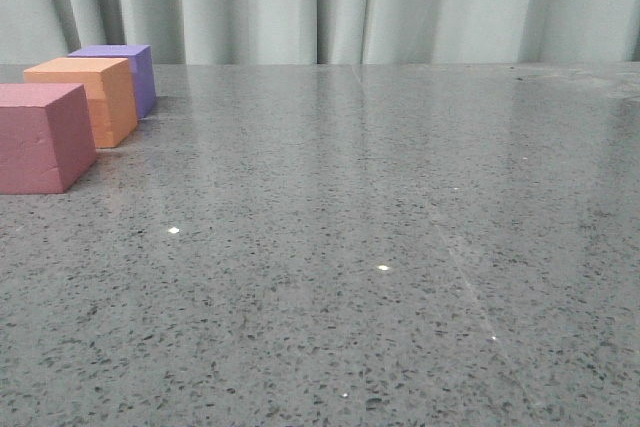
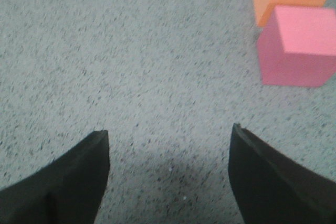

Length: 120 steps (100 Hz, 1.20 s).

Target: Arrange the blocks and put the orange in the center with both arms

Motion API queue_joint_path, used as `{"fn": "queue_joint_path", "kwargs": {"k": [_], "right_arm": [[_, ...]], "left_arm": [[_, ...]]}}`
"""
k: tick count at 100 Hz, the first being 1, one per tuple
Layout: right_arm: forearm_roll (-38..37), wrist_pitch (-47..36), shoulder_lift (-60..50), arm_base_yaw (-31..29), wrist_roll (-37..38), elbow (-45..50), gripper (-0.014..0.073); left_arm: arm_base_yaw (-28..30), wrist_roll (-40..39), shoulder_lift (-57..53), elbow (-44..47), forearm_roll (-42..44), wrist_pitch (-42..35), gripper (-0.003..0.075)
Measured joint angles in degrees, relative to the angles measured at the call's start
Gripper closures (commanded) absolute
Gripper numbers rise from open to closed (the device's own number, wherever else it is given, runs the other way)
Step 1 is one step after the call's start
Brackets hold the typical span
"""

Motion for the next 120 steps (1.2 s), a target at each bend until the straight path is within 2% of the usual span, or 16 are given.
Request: {"fn": "queue_joint_path", "kwargs": {"k": [47,55,62,69,83,84,91,120], "right_arm": [[0.9,0.4,0.0,0.0,0.0,0.0,-0.0038],[0.9,0.4,0.0,0.0,0.0,0.0,-0.0020],[0.9,0.4,0.0,0.0,0.0,0.0,0.0045],[0.9,0.4,0.0,0.0,0.0,0.0,0.0161],[0.9,0.4,0.0,0.0,0.0,0.0,0.0491],[0.9,0.4,0.0,0.0,0.0,0.0,0.0540],[0.9,0.4,0.0,0.0,0.0,0.0,0.0670],[0.9,0.4,0.0,0.0,0.0,0.0,0.0661]], "left_arm": [[0.0,0.0,0.0,0.1,0.0,1.8,0.0260],[0.0,0.0,0.0,0.1,0.0,1.8,0.0281],[0.0,0.0,0.0,0.1,0.0,1.8,0.0335],[0.0,0.0,0.0,0.1,0.0,1.8,0.0415],[0.0,0.0,0.0,0.1,0.0,1.8,0.0613],[0.0,0.0,0.0,0.1,0.0,1.8,0.0633],[0.0,0.0,-0.1,0.1,0.0,1.8,0.0729],[0.0,0.0,-0.2,0.1,0.0,1.8,0.0739]]}}
